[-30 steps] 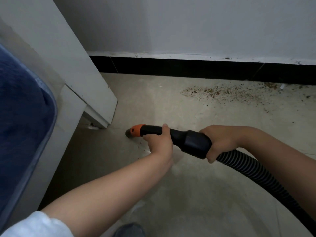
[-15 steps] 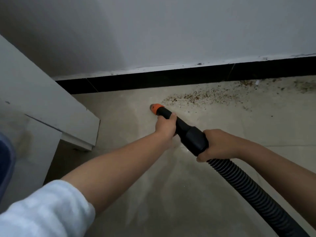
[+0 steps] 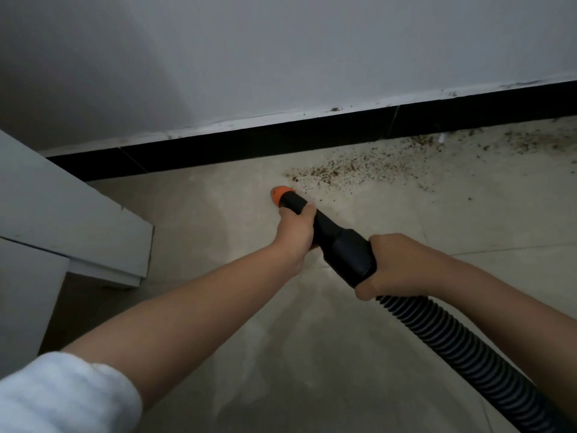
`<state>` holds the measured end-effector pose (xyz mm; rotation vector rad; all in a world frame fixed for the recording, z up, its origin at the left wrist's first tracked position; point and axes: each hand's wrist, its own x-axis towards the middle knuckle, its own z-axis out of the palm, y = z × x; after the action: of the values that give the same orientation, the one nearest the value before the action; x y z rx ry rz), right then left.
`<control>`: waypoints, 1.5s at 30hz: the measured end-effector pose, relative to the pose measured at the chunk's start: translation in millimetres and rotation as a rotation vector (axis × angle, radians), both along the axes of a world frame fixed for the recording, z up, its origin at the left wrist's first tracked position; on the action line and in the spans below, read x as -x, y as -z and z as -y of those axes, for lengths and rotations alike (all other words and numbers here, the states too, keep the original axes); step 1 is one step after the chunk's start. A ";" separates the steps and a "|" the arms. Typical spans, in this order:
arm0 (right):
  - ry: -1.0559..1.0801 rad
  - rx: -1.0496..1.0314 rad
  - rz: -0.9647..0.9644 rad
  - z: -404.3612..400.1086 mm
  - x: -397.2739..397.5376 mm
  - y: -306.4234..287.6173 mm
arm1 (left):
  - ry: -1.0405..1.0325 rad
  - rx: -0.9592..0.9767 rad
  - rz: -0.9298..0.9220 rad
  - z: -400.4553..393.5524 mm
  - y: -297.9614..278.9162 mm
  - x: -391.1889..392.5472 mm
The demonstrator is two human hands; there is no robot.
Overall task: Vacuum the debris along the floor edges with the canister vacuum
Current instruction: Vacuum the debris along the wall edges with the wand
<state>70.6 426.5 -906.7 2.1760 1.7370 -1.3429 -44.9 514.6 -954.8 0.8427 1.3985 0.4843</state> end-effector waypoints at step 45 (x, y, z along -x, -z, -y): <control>0.075 -0.052 -0.055 -22.3 22.1 19.1 | 0.070 -0.110 -0.151 -23.5 -2.9 11.5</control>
<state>48.4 448.8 -925.9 2.2748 1.7438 -1.4029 -56.3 538.1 -951.8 1.0312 1.4853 0.4546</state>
